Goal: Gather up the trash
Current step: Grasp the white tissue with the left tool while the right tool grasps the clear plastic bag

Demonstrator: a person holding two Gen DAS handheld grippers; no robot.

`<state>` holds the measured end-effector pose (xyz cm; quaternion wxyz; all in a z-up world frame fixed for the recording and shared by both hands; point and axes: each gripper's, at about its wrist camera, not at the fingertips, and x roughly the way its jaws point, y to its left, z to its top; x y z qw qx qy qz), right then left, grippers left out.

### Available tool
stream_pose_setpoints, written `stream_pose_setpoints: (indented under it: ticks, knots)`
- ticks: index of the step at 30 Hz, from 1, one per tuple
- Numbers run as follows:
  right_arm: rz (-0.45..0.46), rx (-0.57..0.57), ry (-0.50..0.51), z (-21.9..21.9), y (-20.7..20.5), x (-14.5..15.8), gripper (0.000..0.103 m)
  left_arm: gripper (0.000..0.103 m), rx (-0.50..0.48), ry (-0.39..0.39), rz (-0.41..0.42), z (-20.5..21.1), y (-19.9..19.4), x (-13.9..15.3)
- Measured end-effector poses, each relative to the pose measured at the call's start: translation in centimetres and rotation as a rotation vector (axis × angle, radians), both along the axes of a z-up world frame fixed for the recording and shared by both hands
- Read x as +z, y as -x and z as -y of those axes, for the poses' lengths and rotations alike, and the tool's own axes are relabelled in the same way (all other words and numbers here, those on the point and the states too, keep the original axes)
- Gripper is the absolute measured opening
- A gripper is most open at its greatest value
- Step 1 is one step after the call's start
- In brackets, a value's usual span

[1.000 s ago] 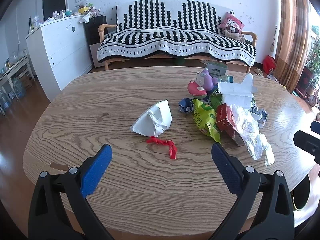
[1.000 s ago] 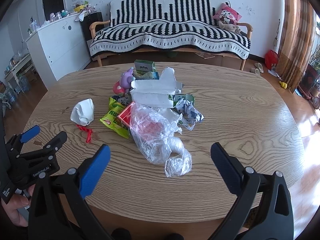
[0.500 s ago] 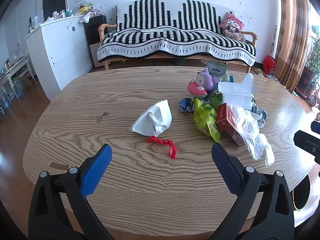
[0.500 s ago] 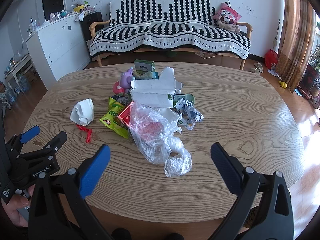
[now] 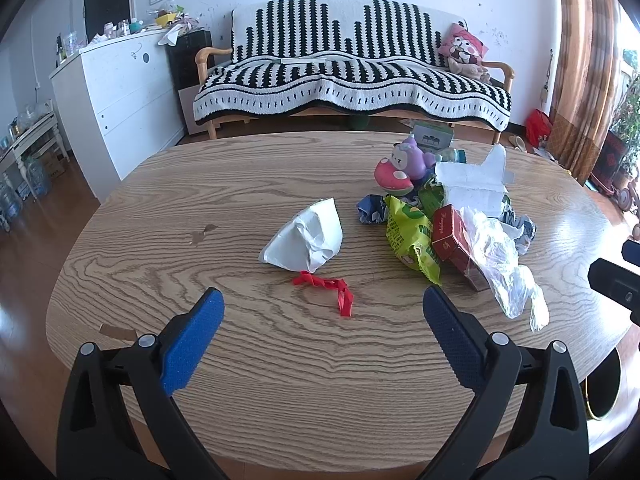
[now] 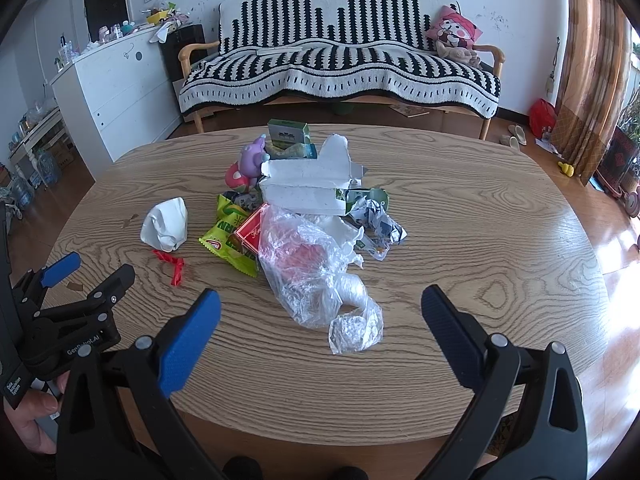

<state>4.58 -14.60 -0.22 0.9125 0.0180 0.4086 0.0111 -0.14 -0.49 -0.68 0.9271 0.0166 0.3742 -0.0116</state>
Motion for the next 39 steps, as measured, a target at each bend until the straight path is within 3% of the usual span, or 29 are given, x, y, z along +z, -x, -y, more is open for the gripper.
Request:
stream_pose_setpoints:
  ticks: [10, 13, 19, 25, 29, 31, 33, 34, 39]
  knots:
    - [-0.076, 0.014, -0.112, 1.8, -0.9, -0.8, 0.097, 0.097, -0.037, 0.099, -0.035, -2.5, -2.7, 0.3]
    - [-0.099, 0.017, -0.124, 2.2, -2.2, -1.5, 0.097, 0.097, -0.059, 0.055, -0.052, -2.3, -4.9, 0.0]
    - [-0.171, 0.019, -0.178, 3.2, -5.8, -4.1, 0.097, 0.097, -0.069, 0.065, -0.161, -2.1, -10.9, -3.5]
    - [-0.271, 0.02, -0.239, 3.5, -8.6, -7.2, 0.09, 0.097, -0.069, 0.018, -0.166, -2.0, -13.4, -5.3]
    - [-0.321, 0.007, -0.225, 4.1, -10.1, -9.2, 0.08, 0.091, -0.046, 0.028, -0.175, -2.3, -14.1, -5.6]
    - [-0.357, 0.003, -0.239, 4.7, -10.5, -10.3, 0.064, 0.072, -0.043, 0.015, -0.189, -2.4, -14.3, -5.8]
    - [-0.37, 0.004, -0.259, 5.4, -10.3, -10.6, 0.04, 0.056, -0.041, 0.02, -0.201, -2.5, -14.5, -5.9]
    - [-0.369, 0.009, -0.271, 5.6, -10.1, -10.3, 0.035, 0.055, -0.035, 0.021, -0.201, -2.7, -14.5, -5.8]
    - [-0.282, 0.035, -0.31, 6.9, -8.4, -7.0, 0.03, 0.053, -0.011, 0.003, -0.102, -3.6, -13.3, -3.2]
